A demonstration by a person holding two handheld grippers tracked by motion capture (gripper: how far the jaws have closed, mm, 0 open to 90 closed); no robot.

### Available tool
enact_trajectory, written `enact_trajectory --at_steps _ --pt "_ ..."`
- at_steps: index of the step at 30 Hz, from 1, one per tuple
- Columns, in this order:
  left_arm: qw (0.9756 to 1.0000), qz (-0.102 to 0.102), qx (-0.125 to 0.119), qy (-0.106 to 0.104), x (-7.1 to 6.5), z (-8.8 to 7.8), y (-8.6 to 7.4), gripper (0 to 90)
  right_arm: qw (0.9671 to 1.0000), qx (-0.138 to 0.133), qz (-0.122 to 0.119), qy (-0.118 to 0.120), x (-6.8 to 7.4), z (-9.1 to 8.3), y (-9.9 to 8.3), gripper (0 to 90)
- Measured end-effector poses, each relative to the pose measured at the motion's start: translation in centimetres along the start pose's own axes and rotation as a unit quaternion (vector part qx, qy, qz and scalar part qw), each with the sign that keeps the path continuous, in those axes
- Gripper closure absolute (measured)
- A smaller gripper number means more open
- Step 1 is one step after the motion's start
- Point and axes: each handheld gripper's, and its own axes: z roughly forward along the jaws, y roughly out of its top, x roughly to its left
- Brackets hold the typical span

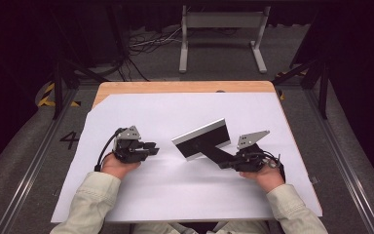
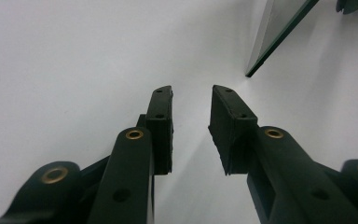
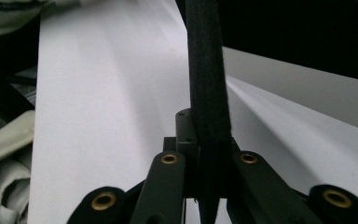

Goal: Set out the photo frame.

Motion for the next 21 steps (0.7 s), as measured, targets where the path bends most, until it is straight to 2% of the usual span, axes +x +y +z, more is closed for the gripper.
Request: enact_trajectory --at_steps 6,13,17,21 --pt "1.0 0.001 -0.001 0.0 0.0 0.1 0.1 69.8 0.9996 0.026 0.008 0.001 -0.4 0.3 -0.9 85.4" --pt "1.0 0.004 0.0 -0.003 0.0 0.3 0.3 69.8 0.999 0.042 0.013 0.0 -0.6 0.2 -1.4 84.0" --pt "1.0 0.005 0.001 -0.007 -0.1 0.5 0.5 69.8 0.9982 0.056 0.023 -0.002 -0.7 0.4 -1.8 81.7" --pt "1.0 0.006 0.001 -0.008 -0.1 0.7 0.6 69.8 0.9978 0.059 0.028 -0.006 -0.7 0.3 -2.0 81.6"
